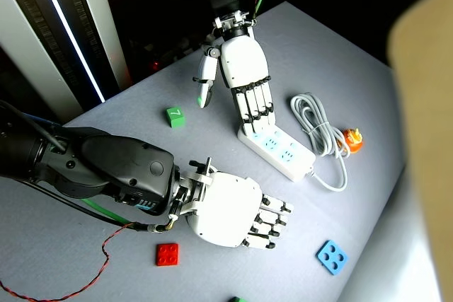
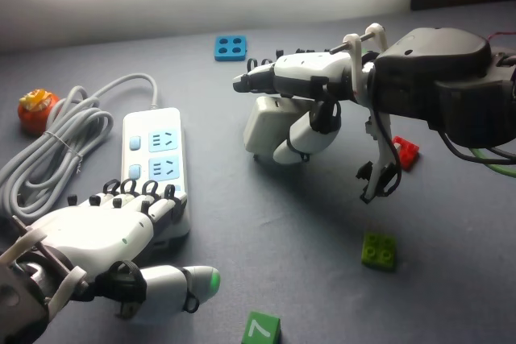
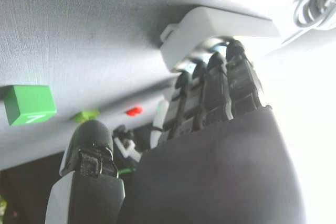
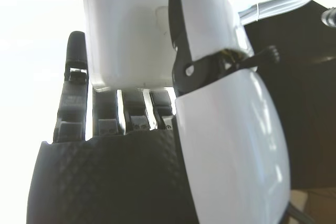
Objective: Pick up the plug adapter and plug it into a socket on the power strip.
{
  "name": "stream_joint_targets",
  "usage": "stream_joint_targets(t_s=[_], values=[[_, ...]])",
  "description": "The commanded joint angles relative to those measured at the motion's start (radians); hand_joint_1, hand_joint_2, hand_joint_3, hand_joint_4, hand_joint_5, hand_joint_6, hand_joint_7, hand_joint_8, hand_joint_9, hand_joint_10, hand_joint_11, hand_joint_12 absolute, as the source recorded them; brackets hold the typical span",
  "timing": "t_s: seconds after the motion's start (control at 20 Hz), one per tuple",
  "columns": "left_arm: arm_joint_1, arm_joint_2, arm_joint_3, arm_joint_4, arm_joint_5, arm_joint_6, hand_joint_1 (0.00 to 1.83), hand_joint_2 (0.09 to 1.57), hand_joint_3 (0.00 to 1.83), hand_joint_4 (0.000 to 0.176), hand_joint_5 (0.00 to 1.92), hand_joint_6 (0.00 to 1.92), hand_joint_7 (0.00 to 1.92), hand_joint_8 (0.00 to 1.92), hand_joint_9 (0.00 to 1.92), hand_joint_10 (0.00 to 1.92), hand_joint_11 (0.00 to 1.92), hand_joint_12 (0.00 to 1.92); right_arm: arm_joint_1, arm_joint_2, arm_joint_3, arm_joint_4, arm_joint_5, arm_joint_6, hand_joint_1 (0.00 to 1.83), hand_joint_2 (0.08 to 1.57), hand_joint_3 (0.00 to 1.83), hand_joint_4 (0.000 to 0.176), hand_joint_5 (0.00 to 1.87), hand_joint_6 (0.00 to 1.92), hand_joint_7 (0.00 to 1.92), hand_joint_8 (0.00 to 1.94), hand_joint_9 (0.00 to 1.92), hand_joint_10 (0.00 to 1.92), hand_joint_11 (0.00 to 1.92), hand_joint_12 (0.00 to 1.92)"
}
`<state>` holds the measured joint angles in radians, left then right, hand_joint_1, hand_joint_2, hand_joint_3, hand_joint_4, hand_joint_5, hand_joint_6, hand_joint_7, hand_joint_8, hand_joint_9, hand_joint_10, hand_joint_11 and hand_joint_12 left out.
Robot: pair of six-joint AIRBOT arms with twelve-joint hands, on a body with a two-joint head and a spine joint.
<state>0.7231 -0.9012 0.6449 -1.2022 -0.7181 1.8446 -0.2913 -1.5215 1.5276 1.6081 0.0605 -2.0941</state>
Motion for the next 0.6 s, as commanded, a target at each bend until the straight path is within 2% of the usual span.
stream_joint_targets(t_s=[0.0,0.25,0.3,0.45,0.55], values=[[0.0,-0.005,-0.009,0.023,-0.011,0.002,0.0,1.23,0.0,0.0,0.01,0.0,0.0,0.0,0.0,0.0,0.0,0.0,0.003,0.002,0.003,0.0,0.005,0.006,1.28,1.0,0.0,0.0,0.22,0.01,0.23,0.01,0.26,0.01,0.0,0.86],[0.001,-0.004,-0.01,0.023,-0.007,0.01,0.0,1.24,0.0,0.0,0.0,0.0,0.0,0.0,0.0,0.0,0.0,0.0,0.002,0.002,0.005,0.0,0.009,0.008,1.26,1.02,0.0,0.0,0.34,0.01,0.36,0.01,0.38,0.02,0.0,0.94],[0.0,-0.004,-0.01,0.023,-0.005,0.01,0.0,1.24,0.0,0.0,0.02,0.01,0.01,0.0,0.0,0.0,0.0,0.0,0.002,0.002,0.005,0.0,0.009,0.008,1.25,1.02,0.0,0.0,0.41,0.01,0.43,0.01,0.43,0.02,0.01,0.98],[-0.001,-0.003,-0.013,0.023,-0.001,0.011,0.0,1.24,0.0,0.0,0.03,0.01,0.03,0.01,0.02,0.01,0.02,0.01,0.001,0.002,0.006,0.0,0.009,0.008,1.26,1.02,0.0,0.0,0.53,0.01,0.59,0.01,0.59,0.03,0.11,1.05],[-0.001,-0.003,-0.014,0.023,-0.001,0.011,0.0,1.24,0.0,0.0,0.03,0.01,0.03,0.01,0.02,0.01,0.02,0.01,-0.002,0.001,0.007,0.0,0.009,0.008,1.26,1.0,0.0,0.0,0.71,0.02,0.78,0.01,0.76,0.03,0.26,1.07]])
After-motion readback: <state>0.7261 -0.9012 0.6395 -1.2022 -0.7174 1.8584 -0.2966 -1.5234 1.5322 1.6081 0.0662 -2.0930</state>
